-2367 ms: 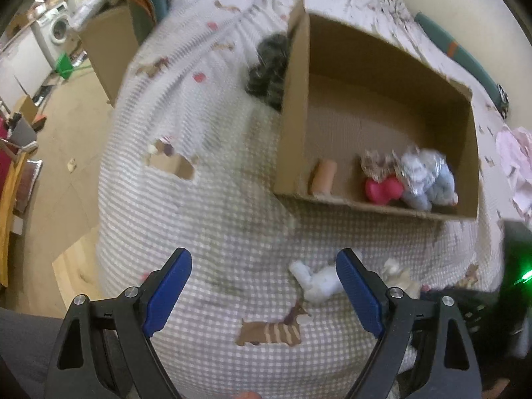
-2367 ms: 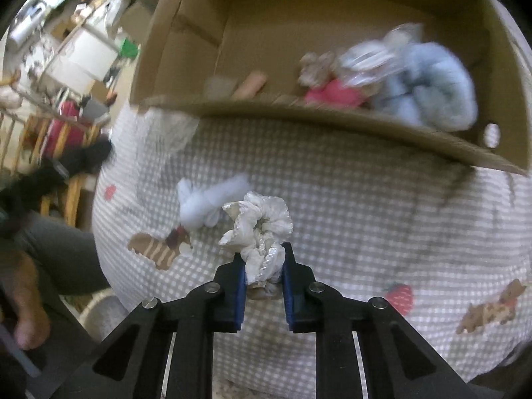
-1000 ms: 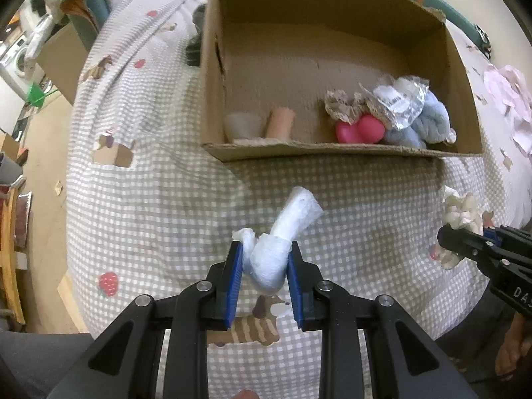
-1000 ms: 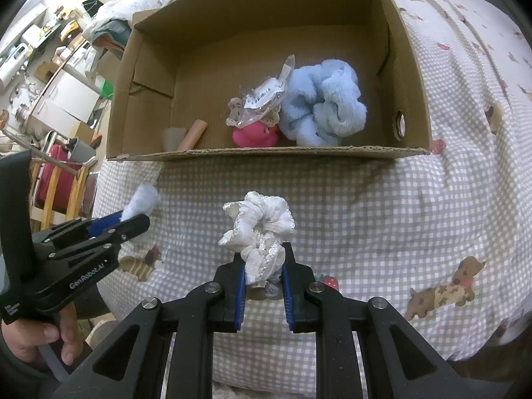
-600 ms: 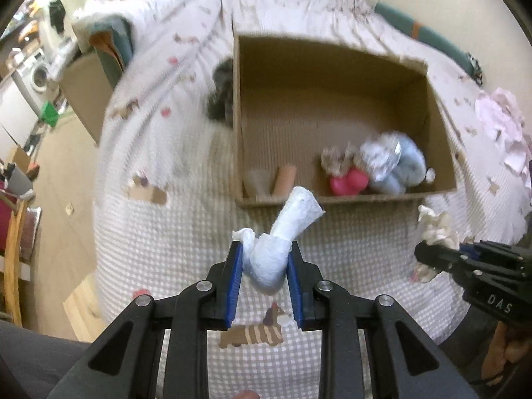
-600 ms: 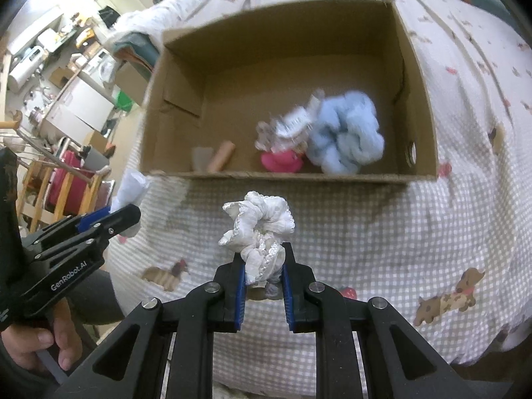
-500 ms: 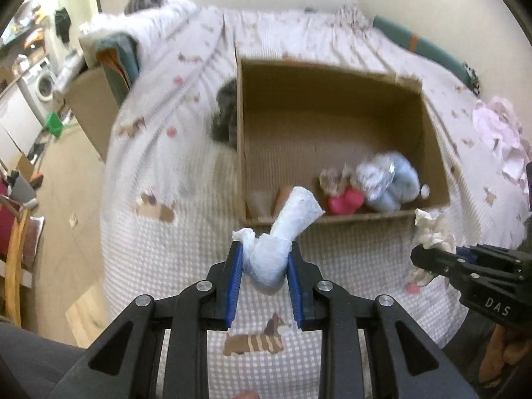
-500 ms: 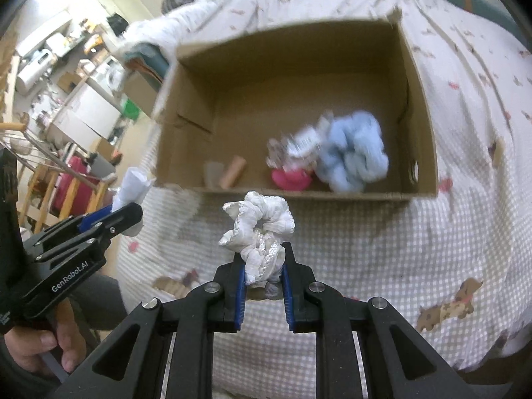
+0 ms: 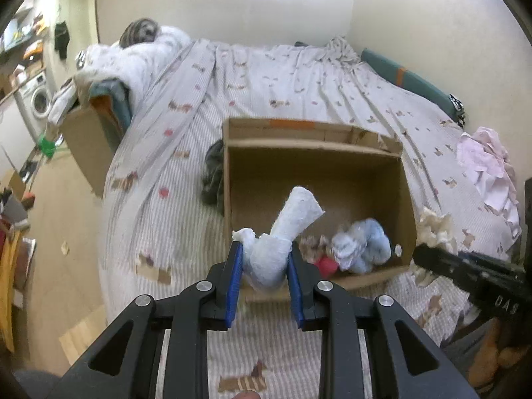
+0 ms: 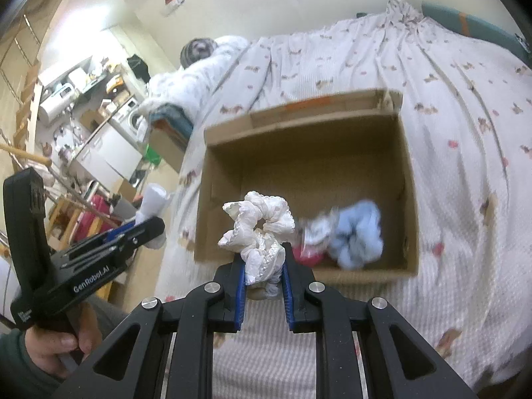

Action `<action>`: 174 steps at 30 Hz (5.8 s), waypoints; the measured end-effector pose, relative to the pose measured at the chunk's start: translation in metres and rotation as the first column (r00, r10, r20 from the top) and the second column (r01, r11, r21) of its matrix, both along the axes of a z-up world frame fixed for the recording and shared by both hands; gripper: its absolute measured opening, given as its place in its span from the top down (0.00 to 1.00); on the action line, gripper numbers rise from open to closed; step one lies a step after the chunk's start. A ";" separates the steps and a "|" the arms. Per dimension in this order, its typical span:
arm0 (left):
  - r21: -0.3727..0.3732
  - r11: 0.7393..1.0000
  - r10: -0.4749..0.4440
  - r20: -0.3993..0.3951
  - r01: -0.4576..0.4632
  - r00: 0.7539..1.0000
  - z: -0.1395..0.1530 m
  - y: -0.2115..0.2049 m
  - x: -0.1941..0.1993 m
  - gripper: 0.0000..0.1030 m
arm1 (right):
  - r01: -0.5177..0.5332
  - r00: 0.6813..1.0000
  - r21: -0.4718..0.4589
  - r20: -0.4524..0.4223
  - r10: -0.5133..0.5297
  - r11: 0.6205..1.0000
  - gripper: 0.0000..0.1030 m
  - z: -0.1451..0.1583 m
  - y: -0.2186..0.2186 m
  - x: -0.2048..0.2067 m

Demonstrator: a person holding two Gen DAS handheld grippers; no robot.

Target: Organize soft objects

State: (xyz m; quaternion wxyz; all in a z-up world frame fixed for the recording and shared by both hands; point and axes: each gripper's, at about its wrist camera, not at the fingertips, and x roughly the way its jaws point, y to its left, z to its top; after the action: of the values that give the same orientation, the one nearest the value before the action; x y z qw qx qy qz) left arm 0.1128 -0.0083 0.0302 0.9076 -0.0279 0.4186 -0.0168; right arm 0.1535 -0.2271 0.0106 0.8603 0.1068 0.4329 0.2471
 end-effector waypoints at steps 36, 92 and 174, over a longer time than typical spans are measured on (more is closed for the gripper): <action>-0.036 0.998 -0.055 -0.160 0.050 0.986 -0.090 -0.013 0.069 0.77 | -0.003 0.986 -0.056 -0.169 -0.007 0.998 0.80 -0.076 0.034 0.075; 0.030 0.998 0.056 0.164 -0.062 0.985 -0.006 0.008 -0.067 0.00 | 0.165 0.976 -0.121 0.160 -0.145 0.979 0.00 -0.007 0.006 -0.044; 0.030 0.998 0.053 0.138 -0.058 0.989 -0.024 -0.003 -0.076 0.00 | 0.219 0.961 -0.235 0.218 -0.168 0.947 0.00 -0.012 0.004 -0.053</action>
State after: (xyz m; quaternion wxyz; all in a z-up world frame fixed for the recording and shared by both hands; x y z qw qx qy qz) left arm 0.0366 -0.0113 0.0059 0.9348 -0.0229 0.3543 0.0136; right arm 0.1002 -0.2235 -0.0010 0.9252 0.0118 0.3625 0.1121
